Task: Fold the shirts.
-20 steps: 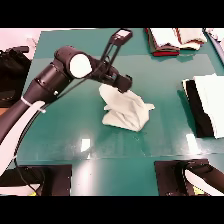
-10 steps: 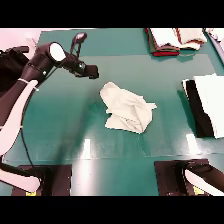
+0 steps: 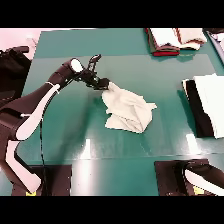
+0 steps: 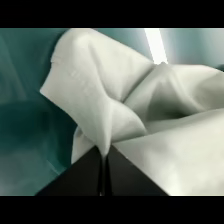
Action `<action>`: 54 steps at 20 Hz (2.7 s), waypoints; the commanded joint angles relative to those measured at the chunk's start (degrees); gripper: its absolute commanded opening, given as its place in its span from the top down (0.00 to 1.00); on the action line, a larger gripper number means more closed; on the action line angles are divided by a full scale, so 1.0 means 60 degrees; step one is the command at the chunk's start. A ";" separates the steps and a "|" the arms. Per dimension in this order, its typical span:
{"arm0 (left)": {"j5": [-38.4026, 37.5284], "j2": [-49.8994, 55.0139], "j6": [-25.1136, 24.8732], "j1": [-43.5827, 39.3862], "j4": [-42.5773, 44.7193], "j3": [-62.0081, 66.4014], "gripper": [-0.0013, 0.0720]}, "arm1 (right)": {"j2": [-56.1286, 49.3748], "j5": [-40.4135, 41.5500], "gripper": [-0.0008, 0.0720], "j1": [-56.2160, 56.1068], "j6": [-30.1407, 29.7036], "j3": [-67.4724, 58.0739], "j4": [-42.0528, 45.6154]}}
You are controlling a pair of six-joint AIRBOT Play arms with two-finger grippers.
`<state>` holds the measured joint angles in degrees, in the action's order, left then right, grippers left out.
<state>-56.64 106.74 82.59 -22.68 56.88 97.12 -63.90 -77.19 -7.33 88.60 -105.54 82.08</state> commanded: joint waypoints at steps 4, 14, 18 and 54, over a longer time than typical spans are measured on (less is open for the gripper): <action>-0.1184 -0.0353 -0.0098 0.0925 0.0550 0.1333 0.95 | -0.0277 -0.1257 0.96 0.0007 0.0018 0.2284 -0.0004; -0.1821 -0.1005 -0.0102 0.1166 0.1825 0.1519 0.95 | -0.2204 0.3246 0.17 0.0120 -0.0987 0.8225 -0.4550; -0.1818 -0.1005 -0.0098 0.1166 0.1840 0.1519 0.95 | -0.3322 0.3905 0.33 -0.0637 -0.1570 0.8120 -0.5257; -0.2317 -0.7191 -0.0659 0.1118 0.2022 -0.3727 0.95 | -0.1472 0.0299 0.97 -0.1563 0.0120 0.3231 -0.1894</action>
<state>-70.72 61.89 79.75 -15.92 69.32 85.38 -68.23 -76.58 -15.73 89.38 -90.41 70.94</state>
